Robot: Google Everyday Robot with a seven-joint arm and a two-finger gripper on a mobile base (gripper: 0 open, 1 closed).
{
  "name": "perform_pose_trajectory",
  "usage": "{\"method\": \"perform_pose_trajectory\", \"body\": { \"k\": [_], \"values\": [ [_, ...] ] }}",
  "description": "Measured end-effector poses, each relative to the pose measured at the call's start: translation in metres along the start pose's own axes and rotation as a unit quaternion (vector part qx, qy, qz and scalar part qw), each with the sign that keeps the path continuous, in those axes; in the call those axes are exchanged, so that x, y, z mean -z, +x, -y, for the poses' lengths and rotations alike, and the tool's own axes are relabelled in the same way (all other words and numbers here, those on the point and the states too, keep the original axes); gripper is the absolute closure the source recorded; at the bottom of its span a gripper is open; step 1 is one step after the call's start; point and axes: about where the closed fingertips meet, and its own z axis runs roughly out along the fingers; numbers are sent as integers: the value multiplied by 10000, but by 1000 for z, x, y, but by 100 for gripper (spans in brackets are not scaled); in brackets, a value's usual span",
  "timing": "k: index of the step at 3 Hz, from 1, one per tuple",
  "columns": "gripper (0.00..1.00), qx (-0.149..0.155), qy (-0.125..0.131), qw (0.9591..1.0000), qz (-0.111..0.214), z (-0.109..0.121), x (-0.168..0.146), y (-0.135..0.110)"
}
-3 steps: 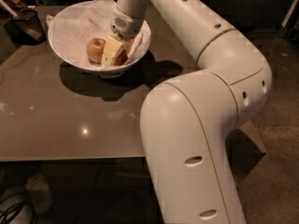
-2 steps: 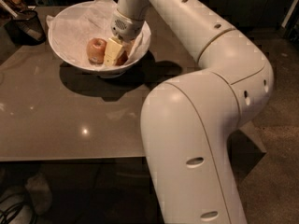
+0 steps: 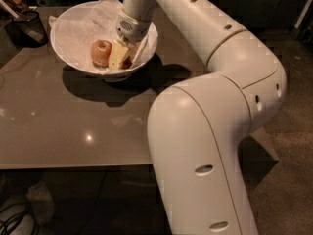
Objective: Pick apple from white bowl
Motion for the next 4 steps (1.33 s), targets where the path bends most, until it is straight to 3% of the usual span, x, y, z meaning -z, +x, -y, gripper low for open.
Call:
{"method": "perform_pose_trajectory", "body": {
  "k": [1,3,4],
  "values": [
    [100,0,0,10000,0,0,0,0],
    [100,134,415,9984,371,-16,53,11],
    [100,198,476,9977,447,-21,68,16]
  ]
}}
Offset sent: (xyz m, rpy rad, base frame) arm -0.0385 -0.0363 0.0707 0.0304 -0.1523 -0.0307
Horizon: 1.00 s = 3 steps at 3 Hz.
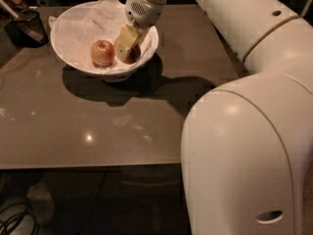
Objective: Pick apple from white bowl
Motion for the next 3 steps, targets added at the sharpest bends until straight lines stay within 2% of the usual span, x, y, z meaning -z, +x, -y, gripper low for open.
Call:
{"method": "perform_pose_trajectory", "body": {
  "k": [1,2,3],
  "values": [
    [100,303,-112,9995,69,-13,15,-12],
    [100,680,-55,9976,134,-34,35,-25],
    [100,1058,-58,9941,224,-84,61,-29]
  ]
}}
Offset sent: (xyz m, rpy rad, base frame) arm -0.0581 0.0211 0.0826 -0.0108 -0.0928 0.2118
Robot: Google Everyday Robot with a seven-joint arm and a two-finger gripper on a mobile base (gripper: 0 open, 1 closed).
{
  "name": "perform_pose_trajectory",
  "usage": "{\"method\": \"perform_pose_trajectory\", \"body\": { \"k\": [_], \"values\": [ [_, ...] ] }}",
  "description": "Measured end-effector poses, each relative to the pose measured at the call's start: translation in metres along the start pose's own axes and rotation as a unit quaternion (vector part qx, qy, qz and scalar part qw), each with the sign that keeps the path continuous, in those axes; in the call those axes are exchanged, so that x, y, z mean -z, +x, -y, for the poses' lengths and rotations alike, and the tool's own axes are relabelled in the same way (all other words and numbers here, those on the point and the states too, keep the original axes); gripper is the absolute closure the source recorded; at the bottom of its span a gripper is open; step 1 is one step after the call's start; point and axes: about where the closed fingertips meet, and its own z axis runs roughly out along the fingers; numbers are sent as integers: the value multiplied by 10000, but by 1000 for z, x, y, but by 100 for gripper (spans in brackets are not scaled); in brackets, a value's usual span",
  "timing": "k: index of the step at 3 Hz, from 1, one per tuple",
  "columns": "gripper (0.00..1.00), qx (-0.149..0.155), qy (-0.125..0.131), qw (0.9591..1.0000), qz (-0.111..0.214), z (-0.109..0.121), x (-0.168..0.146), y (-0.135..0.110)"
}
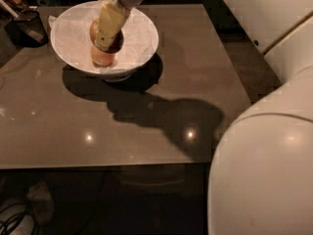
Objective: Pick apple from white bowl
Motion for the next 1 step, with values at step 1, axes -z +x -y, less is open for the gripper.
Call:
{"method": "perform_pose_trajectory", "body": {
  "k": [1],
  "values": [
    [100,8,24,10000,37,1,-1,-3]
  ]
}}
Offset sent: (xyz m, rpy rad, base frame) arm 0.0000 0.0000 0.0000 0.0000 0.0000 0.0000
